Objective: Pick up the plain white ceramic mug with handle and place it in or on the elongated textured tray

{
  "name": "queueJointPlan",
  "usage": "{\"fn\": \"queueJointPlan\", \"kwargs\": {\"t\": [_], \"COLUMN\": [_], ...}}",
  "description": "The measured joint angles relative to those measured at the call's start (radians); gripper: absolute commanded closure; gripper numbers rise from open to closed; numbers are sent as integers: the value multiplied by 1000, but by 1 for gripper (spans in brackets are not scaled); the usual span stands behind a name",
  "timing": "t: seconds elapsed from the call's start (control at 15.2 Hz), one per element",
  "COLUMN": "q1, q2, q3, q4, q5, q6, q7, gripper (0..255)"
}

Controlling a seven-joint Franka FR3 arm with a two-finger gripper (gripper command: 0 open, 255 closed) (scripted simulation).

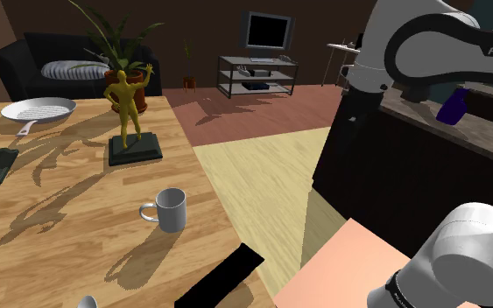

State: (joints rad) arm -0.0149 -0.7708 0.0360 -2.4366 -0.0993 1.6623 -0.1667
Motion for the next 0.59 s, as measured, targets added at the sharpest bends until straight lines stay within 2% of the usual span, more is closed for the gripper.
{"fn": "queueJointPlan", "kwargs": {"t": [0.26,0.59], "q1": [11,39], "q2": [36,118], "q3": [29,106], "q4": [-2,-21], "q5": [27,88], "q6": [44,162], "q7": [44,156], "gripper": [0,0]}}
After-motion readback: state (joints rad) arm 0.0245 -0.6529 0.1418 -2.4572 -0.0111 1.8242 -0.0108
